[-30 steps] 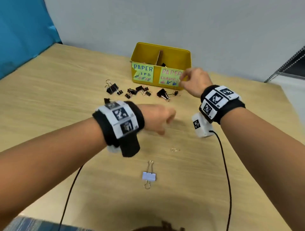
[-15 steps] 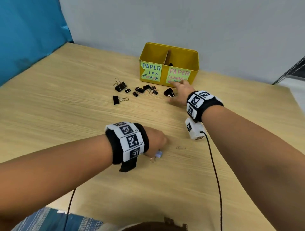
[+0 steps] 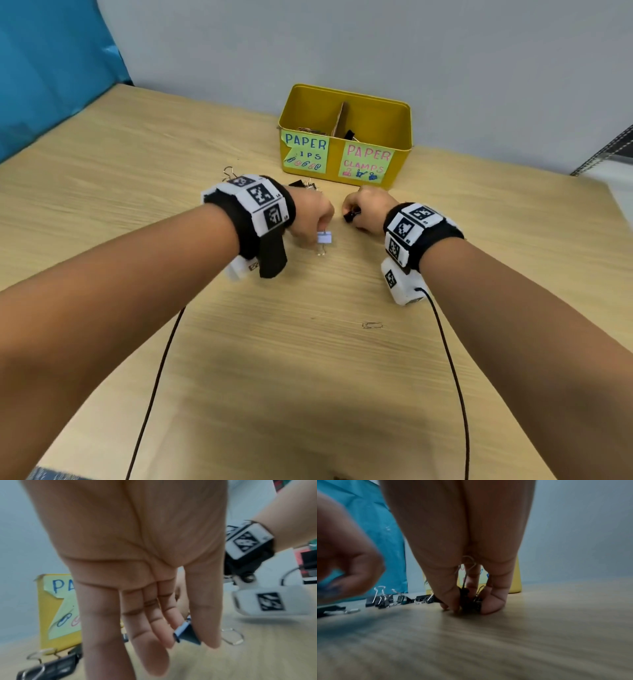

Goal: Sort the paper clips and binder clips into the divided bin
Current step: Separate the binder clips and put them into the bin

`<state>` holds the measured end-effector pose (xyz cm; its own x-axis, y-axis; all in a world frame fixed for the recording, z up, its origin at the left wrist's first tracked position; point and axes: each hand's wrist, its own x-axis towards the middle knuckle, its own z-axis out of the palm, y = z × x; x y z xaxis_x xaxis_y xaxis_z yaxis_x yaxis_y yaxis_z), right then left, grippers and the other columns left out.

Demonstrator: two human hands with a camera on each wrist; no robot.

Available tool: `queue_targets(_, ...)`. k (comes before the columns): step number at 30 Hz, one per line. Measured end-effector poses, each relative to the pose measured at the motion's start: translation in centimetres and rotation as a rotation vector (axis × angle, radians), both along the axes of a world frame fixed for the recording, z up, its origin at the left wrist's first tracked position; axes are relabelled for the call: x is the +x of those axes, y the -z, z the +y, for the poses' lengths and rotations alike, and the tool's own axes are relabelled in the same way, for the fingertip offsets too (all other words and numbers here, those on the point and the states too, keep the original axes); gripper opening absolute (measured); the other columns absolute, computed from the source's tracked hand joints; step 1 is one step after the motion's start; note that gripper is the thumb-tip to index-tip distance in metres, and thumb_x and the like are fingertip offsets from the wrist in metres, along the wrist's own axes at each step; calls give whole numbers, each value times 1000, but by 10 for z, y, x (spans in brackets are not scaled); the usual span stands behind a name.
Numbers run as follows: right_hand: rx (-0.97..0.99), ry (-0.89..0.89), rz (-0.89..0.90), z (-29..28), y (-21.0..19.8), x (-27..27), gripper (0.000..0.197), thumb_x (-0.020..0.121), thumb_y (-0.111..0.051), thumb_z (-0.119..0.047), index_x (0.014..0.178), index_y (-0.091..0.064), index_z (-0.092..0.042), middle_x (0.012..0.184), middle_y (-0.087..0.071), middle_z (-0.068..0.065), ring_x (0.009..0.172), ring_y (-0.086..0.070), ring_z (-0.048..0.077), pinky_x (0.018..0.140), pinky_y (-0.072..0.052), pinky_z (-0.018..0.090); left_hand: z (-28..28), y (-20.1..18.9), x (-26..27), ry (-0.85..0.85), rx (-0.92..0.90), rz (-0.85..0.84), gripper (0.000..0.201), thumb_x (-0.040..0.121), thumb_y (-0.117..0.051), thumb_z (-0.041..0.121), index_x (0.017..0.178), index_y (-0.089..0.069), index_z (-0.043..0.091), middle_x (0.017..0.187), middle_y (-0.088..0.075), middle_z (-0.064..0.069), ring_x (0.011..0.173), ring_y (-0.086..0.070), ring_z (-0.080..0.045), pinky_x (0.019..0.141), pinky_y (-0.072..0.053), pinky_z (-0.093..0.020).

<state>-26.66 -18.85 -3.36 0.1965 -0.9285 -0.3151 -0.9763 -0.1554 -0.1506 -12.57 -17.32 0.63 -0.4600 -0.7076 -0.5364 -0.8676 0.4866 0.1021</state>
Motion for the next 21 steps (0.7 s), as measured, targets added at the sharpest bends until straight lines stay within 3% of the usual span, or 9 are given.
queue_targets(3, -33, 8, -33, 6, -3, -8, 27, 87, -54, -11, 111, -66, -9, 118, -62, 14, 111, -56, 29, 91, -43, 30, -23, -14, -5, -93, -73, 181, 19, 82, -68, 20, 95, -56, 13, 91, -57, -6, 65, -53, -19, 54, -45, -29)
queue_targets(6, -25, 121, -120, 7, -7, -21, 25, 86, -56, -6, 108, -68, -7, 117, -66, 13, 99, -59, 25, 86, -46, 28, -43, -33, -13, -176, -223, 397, 29, 82, -69, 22, 107, -61, 9, 95, -58, -3, 85, -54, -18, 76, -47, -31)
queue_targets(8, -4, 226, -209, 6, -9, -30, 26, 85, -56, 0, 105, -70, -7, 117, -64, 14, 89, -57, 22, 81, -51, 29, -55, -46, -18, -234, -307, 517, 31, 83, -68, 22, 110, -61, 8, 104, -64, -7, 92, -57, -21, 82, -47, -30)
queue_targets(13, 30, 298, -277, 5, -6, -36, 27, 83, -58, 2, 104, -71, -9, 118, -63, 11, 99, -58, 22, 81, -49, 24, -78, -49, -22, -275, -362, 443, 34, 90, -57, 23, 120, -58, 8, 121, -61, -13, 111, -57, -30, 82, -44, -32)
queue_targets(15, 48, 320, -332, 2, -6, -38, 26, 82, -60, 2, 102, -71, -10, 111, -63, 9, 93, -56, 18, 81, -48, 24, -81, -47, -17, -272, -338, 446, 38, 91, -53, 23, 125, -55, 6, 122, -60, -15, 112, -56, -31, 79, -40, -30)
queue_targets(17, 74, 343, -467, -3, -11, -36, 23, 80, -60, 6, 95, -71, -9, 97, -64, 8, 88, -58, 19, 83, -55, 32, -84, -44, -10, -296, -356, 492, 37, 91, -54, 25, 125, -56, 8, 120, -61, -14, 110, -56, -30, 78, -39, -29)
queue_targets(19, 70, 338, -681, -8, -28, -31, 26, 79, -57, 13, 76, -66, -11, 79, -63, 5, 73, -63, 19, 71, -59, 30, -88, -41, -5, -320, -399, 529, 34, 92, -54, 25, 122, -59, 10, 119, -63, -13, 109, -57, -29, 77, -39, -28)
queue_targets(21, 10, 324, -896, -17, -52, -22, 35, 78, -52, 19, 68, -60, -14, 69, -59, 4, 51, -63, 8, 49, -55, 19, -90, -38, -4, -341, -434, 574, 34, 92, -54, 24, 123, -60, 12, 118, -64, -11, 108, -58, -27, 81, -41, -28)
